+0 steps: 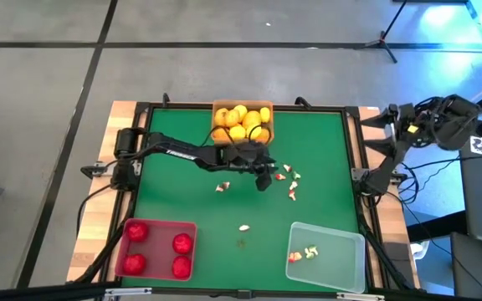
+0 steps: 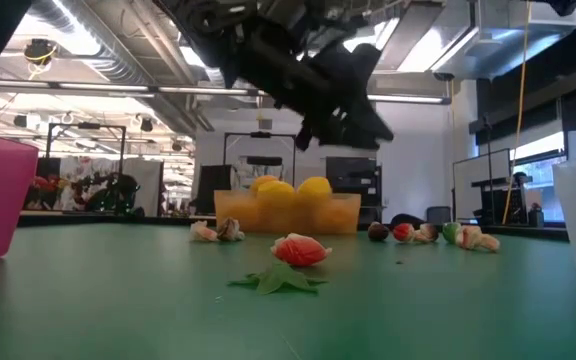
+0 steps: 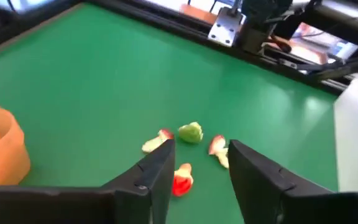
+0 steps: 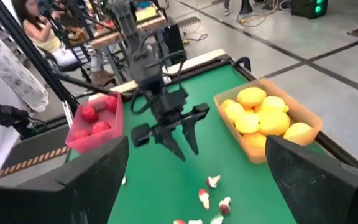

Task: Sort produce into baskets
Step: Put the brown mushroom into the transparent bin

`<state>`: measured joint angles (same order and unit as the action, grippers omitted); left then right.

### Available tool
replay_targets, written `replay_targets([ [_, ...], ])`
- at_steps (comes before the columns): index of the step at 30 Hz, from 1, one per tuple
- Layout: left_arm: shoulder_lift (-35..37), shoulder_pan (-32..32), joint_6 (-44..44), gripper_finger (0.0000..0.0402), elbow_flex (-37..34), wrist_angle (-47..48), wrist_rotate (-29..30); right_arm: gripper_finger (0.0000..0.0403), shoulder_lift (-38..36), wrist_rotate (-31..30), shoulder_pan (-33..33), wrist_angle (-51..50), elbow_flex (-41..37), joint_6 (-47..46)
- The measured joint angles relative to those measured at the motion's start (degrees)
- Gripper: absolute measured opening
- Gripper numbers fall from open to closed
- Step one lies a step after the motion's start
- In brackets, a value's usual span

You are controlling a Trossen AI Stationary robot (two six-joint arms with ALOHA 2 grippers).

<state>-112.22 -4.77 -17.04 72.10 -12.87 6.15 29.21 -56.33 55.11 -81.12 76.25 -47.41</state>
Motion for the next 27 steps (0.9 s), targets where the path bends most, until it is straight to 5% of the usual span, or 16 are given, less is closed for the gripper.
replay_targets([
  [14,-7.04,-3.33,-2.64,0.0285,0.06,-1.12,-1.57,0.0374,-0.28,-0.47,0.00,-1.02,-12.50,-9.11],
  [27,-13.57,-4.71,-5.59,0.0308,0.08,-4.28,0.20,0.0374,-0.28,-0.05,0.00,-0.87,-13.16,-12.40],
])
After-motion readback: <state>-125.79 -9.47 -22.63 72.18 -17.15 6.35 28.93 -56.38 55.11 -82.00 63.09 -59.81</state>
